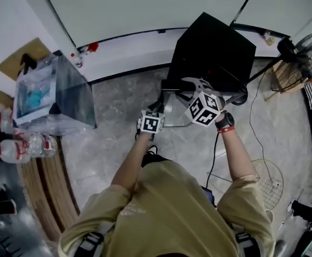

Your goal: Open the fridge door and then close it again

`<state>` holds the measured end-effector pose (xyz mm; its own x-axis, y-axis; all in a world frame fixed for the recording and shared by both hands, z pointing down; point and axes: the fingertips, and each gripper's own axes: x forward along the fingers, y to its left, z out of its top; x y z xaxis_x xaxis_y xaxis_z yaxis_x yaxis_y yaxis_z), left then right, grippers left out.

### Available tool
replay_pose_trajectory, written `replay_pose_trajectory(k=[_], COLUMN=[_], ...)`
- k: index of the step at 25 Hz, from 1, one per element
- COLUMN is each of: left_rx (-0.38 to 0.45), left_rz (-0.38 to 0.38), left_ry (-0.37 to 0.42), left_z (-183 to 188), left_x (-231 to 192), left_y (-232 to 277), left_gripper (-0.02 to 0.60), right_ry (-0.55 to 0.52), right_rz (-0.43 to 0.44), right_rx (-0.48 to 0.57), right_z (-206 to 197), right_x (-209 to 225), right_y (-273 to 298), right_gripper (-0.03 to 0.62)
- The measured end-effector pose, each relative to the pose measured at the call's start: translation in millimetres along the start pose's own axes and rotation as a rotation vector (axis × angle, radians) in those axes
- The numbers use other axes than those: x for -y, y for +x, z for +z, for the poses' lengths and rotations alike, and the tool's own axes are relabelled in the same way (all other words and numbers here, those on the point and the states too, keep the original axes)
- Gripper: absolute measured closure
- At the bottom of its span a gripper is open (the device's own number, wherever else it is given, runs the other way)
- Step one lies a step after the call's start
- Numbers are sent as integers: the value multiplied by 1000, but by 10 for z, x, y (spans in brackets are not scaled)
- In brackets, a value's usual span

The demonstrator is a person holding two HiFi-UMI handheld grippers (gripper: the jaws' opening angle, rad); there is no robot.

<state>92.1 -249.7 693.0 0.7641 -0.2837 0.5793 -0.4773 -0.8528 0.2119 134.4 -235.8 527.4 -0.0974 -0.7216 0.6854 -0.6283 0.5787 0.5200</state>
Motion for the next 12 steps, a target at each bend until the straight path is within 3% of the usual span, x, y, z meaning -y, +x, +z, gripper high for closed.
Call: replay_pose_trajectory(k=[12], left_rx=[-36], left_rz=[-91], left_ry=[69], left_z=[318], left_x=[-202], left_y=[361], left_gripper=[474], right_ry=[79], right_rz=[-72], right_rx=[-58], right_z=[-87], right_x=[389], right_y=[236], right_gripper=[353])
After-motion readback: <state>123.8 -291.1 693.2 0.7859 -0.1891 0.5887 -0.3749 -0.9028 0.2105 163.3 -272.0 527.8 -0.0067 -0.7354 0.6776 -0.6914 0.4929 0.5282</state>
